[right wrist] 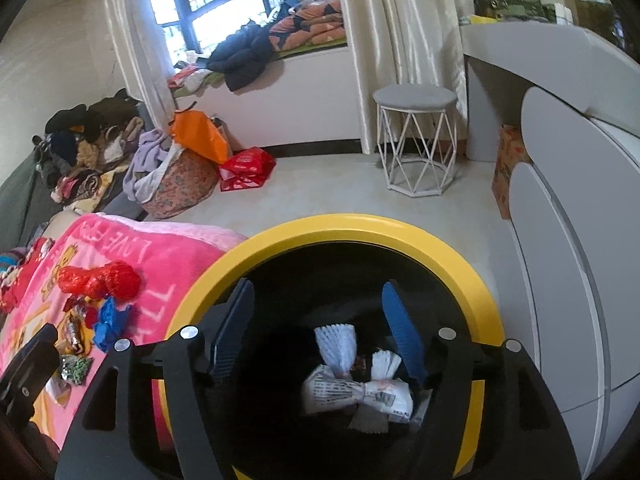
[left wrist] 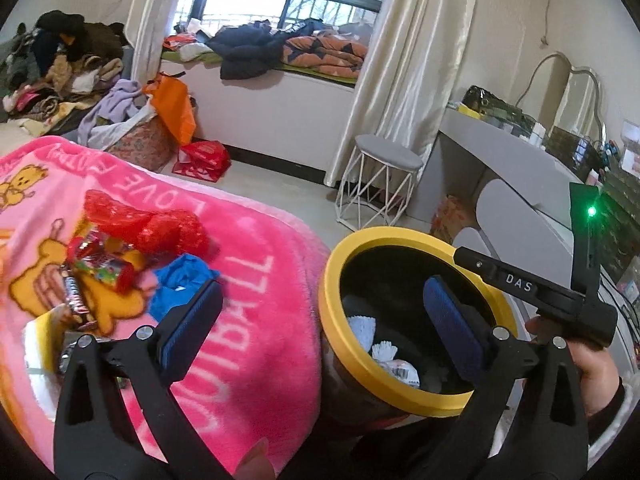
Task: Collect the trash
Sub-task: 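Open both tools over the bin to drop the wrapper and bag, then move both open tools back toward the trash pile on the blanket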
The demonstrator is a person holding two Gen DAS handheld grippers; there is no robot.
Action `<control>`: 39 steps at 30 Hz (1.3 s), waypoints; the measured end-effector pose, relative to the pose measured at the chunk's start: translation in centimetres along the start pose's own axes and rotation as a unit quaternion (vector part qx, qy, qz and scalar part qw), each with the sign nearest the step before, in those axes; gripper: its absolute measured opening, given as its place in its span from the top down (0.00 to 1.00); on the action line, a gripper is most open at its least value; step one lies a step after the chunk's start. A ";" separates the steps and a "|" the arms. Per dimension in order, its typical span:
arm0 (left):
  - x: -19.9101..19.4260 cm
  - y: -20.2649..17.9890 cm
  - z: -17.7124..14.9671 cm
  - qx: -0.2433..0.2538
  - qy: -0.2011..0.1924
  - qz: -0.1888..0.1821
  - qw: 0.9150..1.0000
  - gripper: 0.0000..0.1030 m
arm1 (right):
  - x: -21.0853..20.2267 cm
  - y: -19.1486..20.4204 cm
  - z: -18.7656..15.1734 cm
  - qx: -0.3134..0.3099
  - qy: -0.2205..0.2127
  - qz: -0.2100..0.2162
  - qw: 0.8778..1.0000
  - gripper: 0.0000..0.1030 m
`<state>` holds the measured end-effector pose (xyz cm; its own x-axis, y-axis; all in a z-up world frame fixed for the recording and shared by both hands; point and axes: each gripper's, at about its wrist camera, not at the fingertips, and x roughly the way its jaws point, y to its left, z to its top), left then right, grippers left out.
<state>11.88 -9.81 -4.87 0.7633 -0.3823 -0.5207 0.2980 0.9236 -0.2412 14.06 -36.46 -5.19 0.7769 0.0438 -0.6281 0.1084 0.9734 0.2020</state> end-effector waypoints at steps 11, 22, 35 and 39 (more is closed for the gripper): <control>-2.3 2.3 0.1 -0.022 -0.014 0.019 0.999 0.10 | -1.1 3.4 -0.1 -0.039 -0.016 0.025 0.999 0.33; -4.5 4.5 0.5 -0.031 -0.036 0.048 0.998 0.10 | -2.5 6.7 -0.4 -0.077 -0.033 0.060 0.995 0.32; -6.6 7.5 1.1 -0.057 -0.058 0.084 0.993 0.10 | -3.3 9.8 -0.9 -0.107 -0.045 0.094 0.989 0.31; -7.1 8.6 1.2 -0.063 -0.062 0.097 0.991 0.10 | -3.3 10.9 -1.1 -0.116 -0.042 0.105 0.987 0.31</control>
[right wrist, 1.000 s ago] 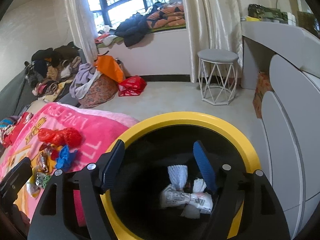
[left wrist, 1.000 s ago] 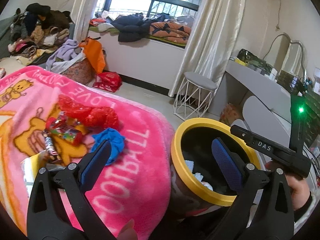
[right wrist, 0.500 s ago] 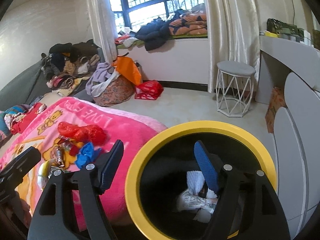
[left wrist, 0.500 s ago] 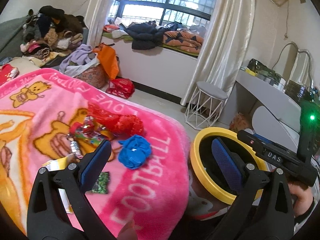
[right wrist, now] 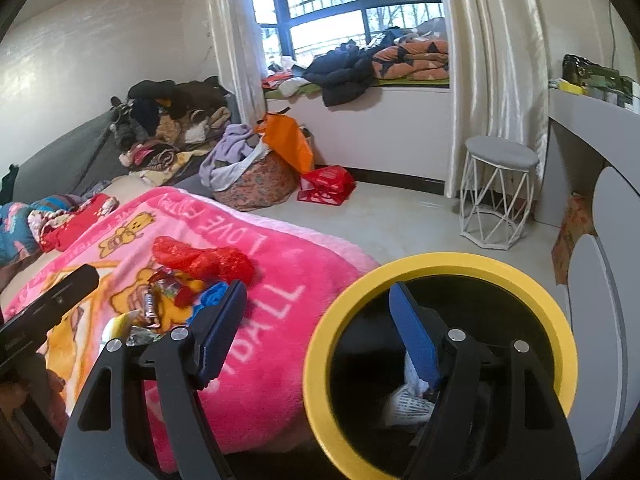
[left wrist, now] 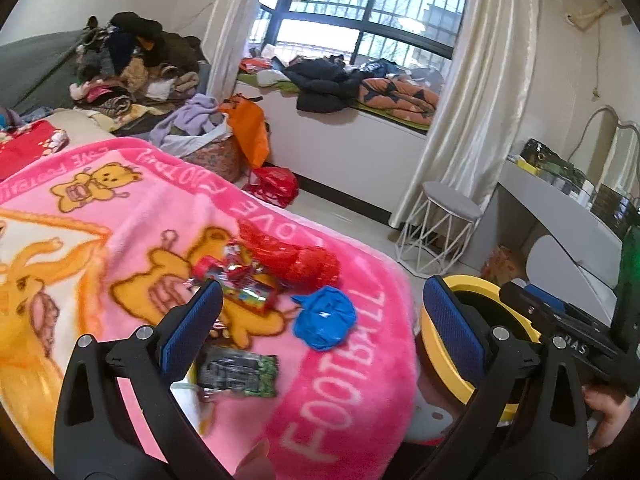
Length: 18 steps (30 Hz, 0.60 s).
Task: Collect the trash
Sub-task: 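Move both open tools back toward the trash pile on the blanket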
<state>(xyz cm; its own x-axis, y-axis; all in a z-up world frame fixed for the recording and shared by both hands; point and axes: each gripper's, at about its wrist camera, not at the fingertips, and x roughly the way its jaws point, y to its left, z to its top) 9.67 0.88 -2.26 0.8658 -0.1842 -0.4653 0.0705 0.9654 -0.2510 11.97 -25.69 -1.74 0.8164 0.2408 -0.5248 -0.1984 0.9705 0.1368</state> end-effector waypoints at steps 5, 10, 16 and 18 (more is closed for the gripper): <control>-0.4 1.9 0.2 -0.017 -0.003 0.016 1.000 0.10 | 0.3 1.2 0.3 -0.004 0.003 0.018 1.000 0.31; -0.8 3.4 0.2 -0.030 -0.004 0.027 0.999 0.10 | 0.7 2.7 0.5 -0.018 0.007 0.029 0.999 0.31; -1.1 5.2 0.3 -0.042 -0.005 0.042 0.998 0.10 | 1.7 4.6 0.5 -0.033 0.017 0.047 0.998 0.31; -1.3 5.9 0.2 -0.048 -0.005 0.048 0.998 0.10 | 2.0 5.1 0.5 -0.038 0.020 0.051 0.998 0.31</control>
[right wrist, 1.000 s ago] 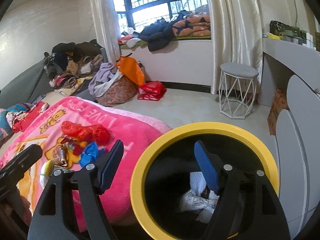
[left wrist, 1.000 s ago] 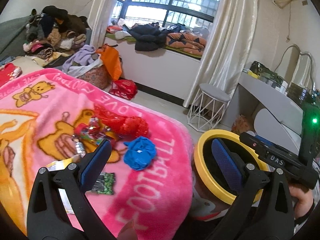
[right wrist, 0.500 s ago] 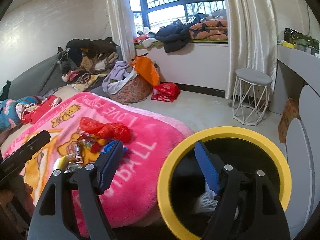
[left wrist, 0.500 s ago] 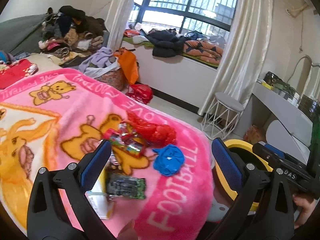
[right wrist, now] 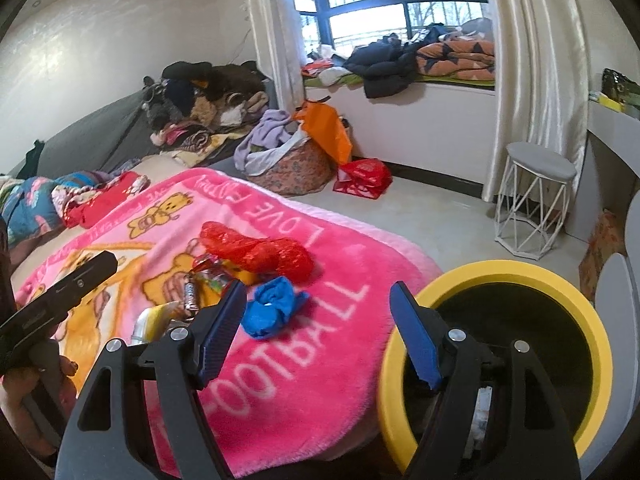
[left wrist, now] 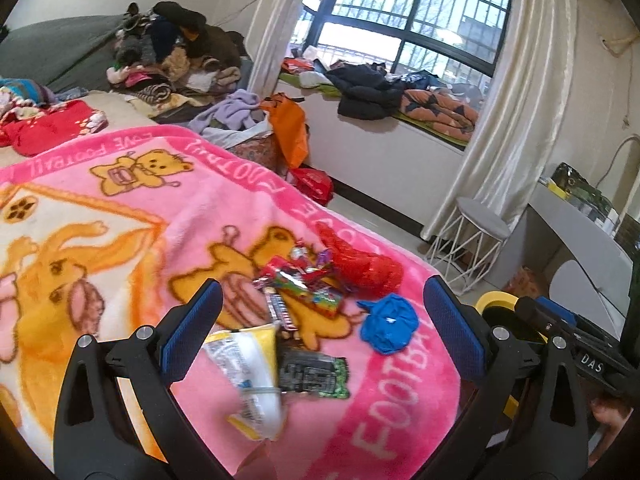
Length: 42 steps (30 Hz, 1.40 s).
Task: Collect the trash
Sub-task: 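Move both open tools back toward the trash pile on the blanket, then grasp the white-and-yellow chip bag with the left tool while the right tool grasps the red plastic bag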
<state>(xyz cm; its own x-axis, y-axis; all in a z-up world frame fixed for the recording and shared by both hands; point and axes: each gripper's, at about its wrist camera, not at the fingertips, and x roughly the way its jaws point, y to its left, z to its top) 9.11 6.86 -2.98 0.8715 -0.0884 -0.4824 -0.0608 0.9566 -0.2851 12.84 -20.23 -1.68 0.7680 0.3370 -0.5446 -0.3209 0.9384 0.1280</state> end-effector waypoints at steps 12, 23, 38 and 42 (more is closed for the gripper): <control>-0.2 4.2 -0.2 -0.034 0.010 0.035 0.999 0.10 | 3.5 2.7 1.1 -0.023 0.023 0.023 0.999 0.31; -0.2 7.1 -1.9 -0.047 0.060 0.045 0.996 0.10 | 7.4 4.6 2.3 -0.068 0.045 0.032 0.996 0.31; 1.1 5.8 -4.4 -0.044 0.127 -0.008 0.991 0.32 | 13.9 8.6 3.0 -0.144 0.090 0.031 0.985 0.31; 1.5 5.2 -4.9 -0.040 0.139 -0.016 0.989 0.38 | 14.6 9.8 3.1 -0.162 0.088 0.031 0.982 0.31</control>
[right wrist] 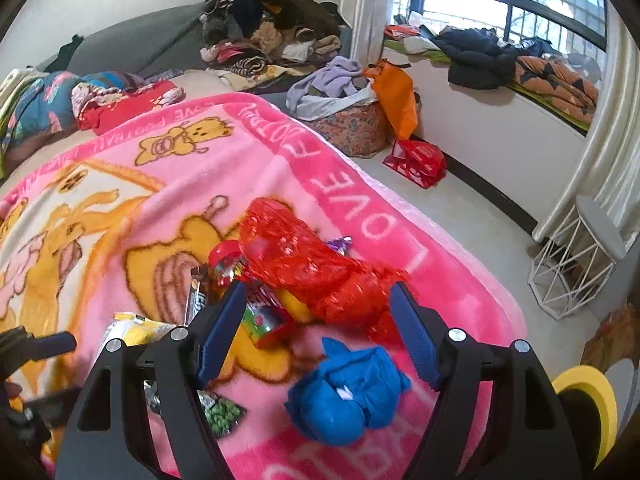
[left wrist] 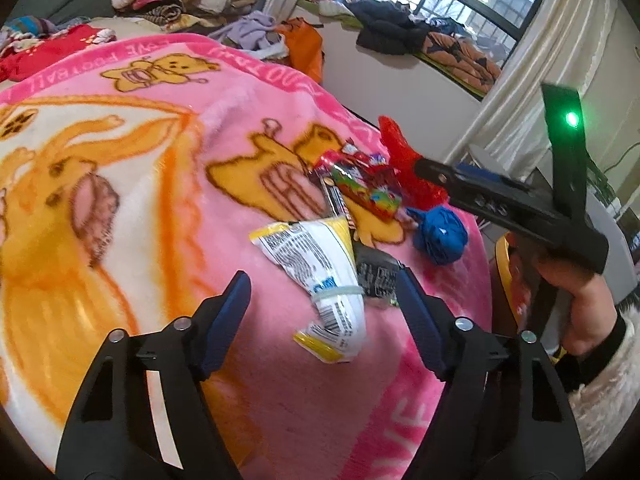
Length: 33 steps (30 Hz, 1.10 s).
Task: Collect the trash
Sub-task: 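Grasp the white-and-yellow chip bag with the left tool while the right tool grasps the red plastic bag, then carry the chip bag and red plastic bag over the yellow-rimmed bin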
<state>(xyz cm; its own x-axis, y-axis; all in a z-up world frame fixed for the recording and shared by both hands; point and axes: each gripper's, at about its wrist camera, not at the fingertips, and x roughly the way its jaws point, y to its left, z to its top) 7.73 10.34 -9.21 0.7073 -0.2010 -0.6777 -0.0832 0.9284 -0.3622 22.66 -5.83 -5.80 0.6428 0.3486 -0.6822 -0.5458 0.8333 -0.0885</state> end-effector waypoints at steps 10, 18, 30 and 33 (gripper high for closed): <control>1.3 -0.5 -1.2 0.001 0.032 0.005 0.999 0.48 | 1.9 1.6 0.7 -0.036 0.008 -0.014 0.999 0.78; 1.9 -0.3 -1.5 -0.003 0.045 0.007 0.999 0.66 | -0.1 -1.3 0.5 0.043 -0.030 0.017 0.999 0.92; 0.6 -0.4 -0.9 0.004 0.013 -0.006 1.000 0.75 | -4.1 -5.2 0.6 0.103 -0.078 0.032 0.991 0.95; -0.1 -0.1 -0.5 0.001 -0.003 -0.002 1.000 0.75 | -5.0 -5.7 0.5 0.106 -0.085 0.031 0.990 0.95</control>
<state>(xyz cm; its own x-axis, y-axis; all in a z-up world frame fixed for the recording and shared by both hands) 7.30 10.08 -9.36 0.7116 -0.2025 -0.6727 -0.0790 0.9284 -0.3631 22.88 -12.12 -1.53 0.7024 0.4550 -0.5473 -0.4739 0.8727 0.1174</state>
